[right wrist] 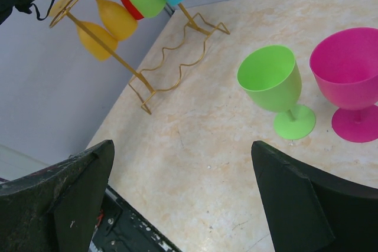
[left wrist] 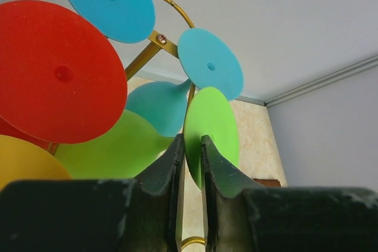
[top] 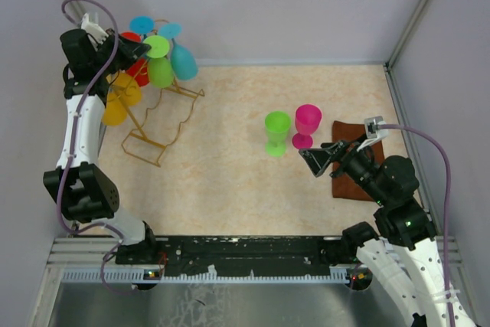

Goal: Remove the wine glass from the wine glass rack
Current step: Pick up the wine glass from the wine rack.

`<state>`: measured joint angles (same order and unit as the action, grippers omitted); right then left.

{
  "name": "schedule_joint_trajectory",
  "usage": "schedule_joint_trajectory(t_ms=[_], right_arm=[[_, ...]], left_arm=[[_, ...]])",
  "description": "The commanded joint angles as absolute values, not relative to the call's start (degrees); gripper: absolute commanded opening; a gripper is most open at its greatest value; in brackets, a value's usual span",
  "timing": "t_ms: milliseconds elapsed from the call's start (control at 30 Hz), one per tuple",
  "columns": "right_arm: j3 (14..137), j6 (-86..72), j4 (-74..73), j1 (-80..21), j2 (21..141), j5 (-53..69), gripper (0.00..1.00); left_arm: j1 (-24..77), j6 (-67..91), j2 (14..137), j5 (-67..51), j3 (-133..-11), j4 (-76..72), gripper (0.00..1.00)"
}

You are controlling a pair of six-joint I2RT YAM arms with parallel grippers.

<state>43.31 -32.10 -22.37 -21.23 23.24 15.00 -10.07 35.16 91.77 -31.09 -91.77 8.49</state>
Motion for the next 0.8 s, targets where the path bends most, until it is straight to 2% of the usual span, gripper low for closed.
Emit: schedule_joint_trajectory(t_ms=[0, 67, 167, 767], right_arm=[[45.0, -31.8, -20.3, -21.2, 22.5, 14.5, 0.99], [45.0, -31.8, -20.4, -21.2, 22.5, 14.5, 0.99], [44.9, -31.8, -20.4, -21.2, 22.5, 14.4, 0.99], [45.0, -32.0, -21.1, -21.2, 22.3, 13.8, 0.99]], left_arm=[[-10.4, 35.5, 90.4, -31.3, -90.4, 8.3, 0.15], [-10.4, 36.0, 90.2, -31.6, -90.2, 7.8, 0.06], [-10.4, 36.5, 90.2, -32.2, -89.9, 7.4, 0.01], [-10.5, 43.3, 89.9, -38.7, -88.2, 2.4, 0.00]])
